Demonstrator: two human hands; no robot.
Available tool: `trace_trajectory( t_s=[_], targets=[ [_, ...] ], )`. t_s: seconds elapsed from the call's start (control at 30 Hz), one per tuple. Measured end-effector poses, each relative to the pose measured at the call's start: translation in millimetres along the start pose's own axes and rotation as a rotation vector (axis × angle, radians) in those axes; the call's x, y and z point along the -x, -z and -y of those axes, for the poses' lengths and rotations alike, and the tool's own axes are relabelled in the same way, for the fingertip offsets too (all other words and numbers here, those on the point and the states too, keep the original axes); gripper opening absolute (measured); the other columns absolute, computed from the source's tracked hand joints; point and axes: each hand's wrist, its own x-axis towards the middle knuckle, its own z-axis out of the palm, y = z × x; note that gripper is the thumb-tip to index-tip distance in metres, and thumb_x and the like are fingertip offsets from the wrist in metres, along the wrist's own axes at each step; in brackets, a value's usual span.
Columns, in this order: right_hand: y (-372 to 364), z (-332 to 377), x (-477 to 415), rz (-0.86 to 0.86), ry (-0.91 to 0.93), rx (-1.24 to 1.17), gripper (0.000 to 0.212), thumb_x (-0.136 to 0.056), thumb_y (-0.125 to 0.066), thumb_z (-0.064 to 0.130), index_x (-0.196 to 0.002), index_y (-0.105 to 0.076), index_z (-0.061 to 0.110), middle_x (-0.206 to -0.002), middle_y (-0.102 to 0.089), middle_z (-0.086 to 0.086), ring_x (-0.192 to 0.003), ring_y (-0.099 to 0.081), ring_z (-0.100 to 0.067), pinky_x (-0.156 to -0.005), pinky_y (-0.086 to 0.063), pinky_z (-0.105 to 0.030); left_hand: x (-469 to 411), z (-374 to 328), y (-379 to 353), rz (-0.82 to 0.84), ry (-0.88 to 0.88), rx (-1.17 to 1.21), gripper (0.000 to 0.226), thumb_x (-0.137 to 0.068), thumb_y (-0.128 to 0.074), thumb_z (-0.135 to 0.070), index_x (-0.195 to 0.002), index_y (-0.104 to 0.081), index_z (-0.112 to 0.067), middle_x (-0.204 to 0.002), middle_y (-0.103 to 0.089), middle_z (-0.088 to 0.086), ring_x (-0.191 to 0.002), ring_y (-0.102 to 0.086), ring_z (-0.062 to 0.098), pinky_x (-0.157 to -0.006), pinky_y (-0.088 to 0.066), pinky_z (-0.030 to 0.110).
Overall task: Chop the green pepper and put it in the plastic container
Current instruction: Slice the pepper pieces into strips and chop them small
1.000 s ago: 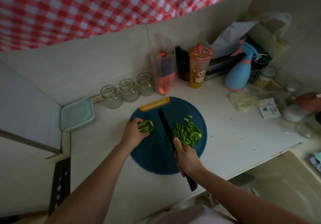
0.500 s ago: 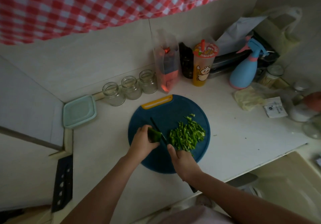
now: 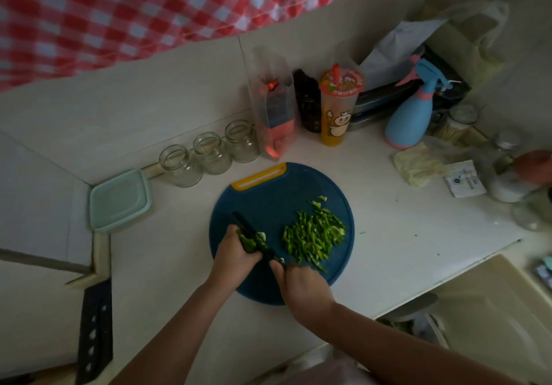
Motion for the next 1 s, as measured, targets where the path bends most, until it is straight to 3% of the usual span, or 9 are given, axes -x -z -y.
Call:
trace_trajectory(
  t_s=[0.07,0.4,0.5,0.6,0.67,0.7,0.77,0.93,1.0],
  targets=[
    [-0.7,-0.9,-2.1,0.007,-0.012,0.009,0.058,-0.099,-0.021,0.053,-0.100,-0.060,0.009,-0.100,-0.067,-0.015,-0.095,-0.063,-0.032,-0.075,-0.046,-0.036,-1.4,0.4,-0.3,0.003,-0.017,0.003,0.038,-0.071,-0.078,-0.017,-0.092,-0.046,-0.014,-0.078,-0.055,-0.009,-0.076,-0.054,0.010,-0.054,-0.035,0.010],
    [2.7,13.3,-23.5,0.069,-0.120,-0.038,0.059,-0.100,-0.022,0.050,-0.098,-0.062,0.007,-0.103,-0.066,-0.016,-0.099,-0.063,-0.032,-0.080,-0.048,-0.036,-12.8,1.1,1.1,0.072,-0.035,-0.023,0.047,-0.070,-0.079,-0.018,-0.104,-0.048,-0.009,-0.091,-0.057,-0.002,-0.083,-0.055,0.012,-0.061,-0.036,0.016],
    [8.0,21.2,-35.5,0.082,-0.128,-0.133,0.053,-0.103,-0.020,0.040,-0.114,-0.057,0.004,-0.106,-0.063,-0.020,-0.101,-0.061,-0.034,-0.083,-0.048,-0.039,-14.8,1.4,2.9,0.096,-0.020,-0.023,0.049,-0.070,-0.080,-0.022,-0.106,-0.048,-0.012,-0.089,-0.057,-0.005,-0.080,-0.053,0.009,-0.054,-0.037,0.008],
    [9.1,20.8,-41.8,0.073,-0.202,-0.404,0.041,-0.105,-0.020,0.025,-0.134,-0.040,0.003,-0.108,-0.057,-0.022,-0.100,-0.058,-0.034,-0.084,-0.046,-0.042,-12.3,5.2,2.0,0.080,0.001,0.032,0.053,-0.067,-0.083,-0.024,-0.109,-0.051,-0.015,-0.091,-0.058,-0.007,-0.081,-0.054,0.007,-0.056,-0.039,0.005],
    [12.2,13.2,-38.8,0.034,-0.204,-0.489,0.045,-0.105,-0.021,0.033,-0.101,-0.053,0.001,-0.090,-0.056,-0.018,-0.093,-0.060,-0.033,-0.077,-0.041,-0.034,-8.1,7.5,-0.8,0.058,0.001,0.054,0.053,-0.067,-0.083,-0.022,-0.110,-0.052,-0.014,-0.091,-0.058,-0.006,-0.081,-0.054,0.007,-0.058,-0.040,0.004],
    [14.3,8.8,-36.2,0.047,-0.209,-0.482,0.050,-0.104,-0.023,0.038,-0.080,-0.052,0.005,-0.080,-0.055,-0.015,-0.088,-0.061,-0.032,-0.073,-0.039,-0.031,-6.0,8.5,-2.7,0.045,-0.007,0.061,0.053,-0.067,-0.083,-0.020,-0.111,-0.053,-0.012,-0.091,-0.058,-0.006,-0.081,-0.054,0.007,-0.059,-0.040,0.003],
    [15.8,2.6,-30.8,0.044,-0.209,-0.481,0.055,-0.101,-0.026,0.044,-0.059,-0.043,0.013,-0.064,-0.052,-0.007,-0.070,-0.057,-0.027,-0.070,-0.039,-0.030,-2.7,9.3,-6.0,0.024,-0.021,0.076,0.053,-0.067,-0.083,-0.017,-0.111,-0.053,-0.010,-0.091,-0.058,-0.006,-0.082,-0.054,0.006,-0.060,-0.039,0.000],
    [11.1,-11.6,-8.4,0.025,-0.078,-0.392,0.054,-0.101,-0.031,0.043,-0.053,-0.037,0.018,-0.053,-0.041,0.003,-0.053,-0.042,-0.009,-0.066,-0.033,-0.026,0.5,9.4,-8.5,0.013,-0.042,0.080,0.051,-0.068,-0.082,-0.014,-0.109,-0.052,-0.011,-0.090,-0.058,-0.007,-0.080,-0.053,0.004,-0.060,-0.037,-0.001],
    [8.8,-12.4,-1.4,0.020,-0.049,-0.353,0.054,-0.100,-0.033,0.044,-0.052,-0.036,0.018,-0.051,-0.041,0.003,-0.051,-0.044,-0.010,-0.066,-0.033,-0.026,0.5,8.6,-8.9,0.020,-0.032,0.077,0.051,-0.068,-0.082,-0.014,-0.109,-0.052,-0.011,-0.093,-0.058,-0.005,-0.083,-0.053,0.007,-0.059,-0.037,0.001]
  ],
)
